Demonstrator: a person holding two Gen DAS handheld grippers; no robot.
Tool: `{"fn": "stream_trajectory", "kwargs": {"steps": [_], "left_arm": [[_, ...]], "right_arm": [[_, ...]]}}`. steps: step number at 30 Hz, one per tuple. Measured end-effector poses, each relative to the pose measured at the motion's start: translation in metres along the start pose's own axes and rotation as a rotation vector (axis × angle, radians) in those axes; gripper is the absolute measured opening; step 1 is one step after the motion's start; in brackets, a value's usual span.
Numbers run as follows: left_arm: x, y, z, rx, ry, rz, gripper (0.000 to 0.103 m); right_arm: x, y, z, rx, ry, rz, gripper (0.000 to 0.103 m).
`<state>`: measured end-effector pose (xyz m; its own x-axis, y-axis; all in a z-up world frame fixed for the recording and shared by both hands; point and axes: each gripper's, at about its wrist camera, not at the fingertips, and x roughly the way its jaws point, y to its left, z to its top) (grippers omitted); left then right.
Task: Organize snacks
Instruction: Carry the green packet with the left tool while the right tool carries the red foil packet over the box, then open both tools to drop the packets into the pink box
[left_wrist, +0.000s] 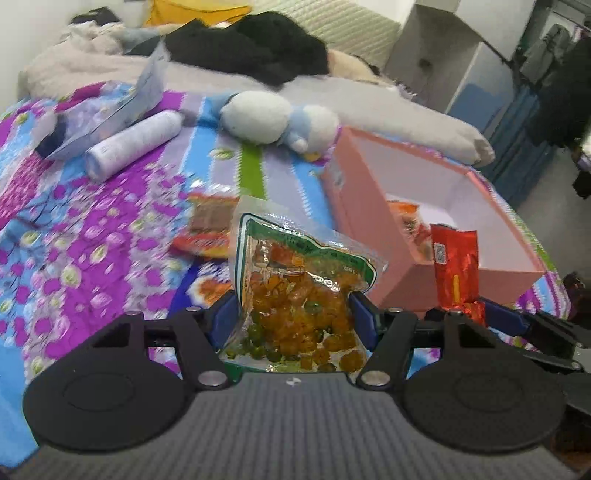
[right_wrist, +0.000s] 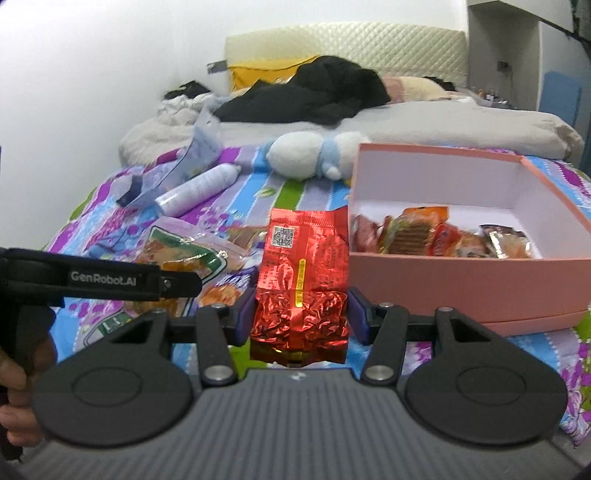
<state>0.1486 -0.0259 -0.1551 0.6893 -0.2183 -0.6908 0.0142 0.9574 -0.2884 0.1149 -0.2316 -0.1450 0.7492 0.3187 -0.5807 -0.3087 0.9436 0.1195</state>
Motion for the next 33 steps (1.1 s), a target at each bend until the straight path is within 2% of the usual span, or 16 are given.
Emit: {"fn": "stream_trajectory", "kwargs": {"steps": [11,18,26,33], "left_arm": [[0.034,-0.072,0.053,0.07,-0.052,-0.134,0.07],[0.068,-0.12,0.092,0.1,-0.092,-0.207,0.071],[0.136,-0.146,0.125,0.116,-0.024,-0.225,0.072],[0.195,-0.151,0.137,0.138,0.057,-0.219,0.074]], "right_arm": [[-0.01,-0.063,0.029,0.044,-0.107,-0.119,0.055],[0.004,-0.111,0.056,0.055,-0.166,-0.218,0.055],[0.051,-0.152,0.071,0.09,-0.095,-0.22,0.055],[0.086,-0.168,0.064,0.12,-0.005,-0.209,0.055]]}}
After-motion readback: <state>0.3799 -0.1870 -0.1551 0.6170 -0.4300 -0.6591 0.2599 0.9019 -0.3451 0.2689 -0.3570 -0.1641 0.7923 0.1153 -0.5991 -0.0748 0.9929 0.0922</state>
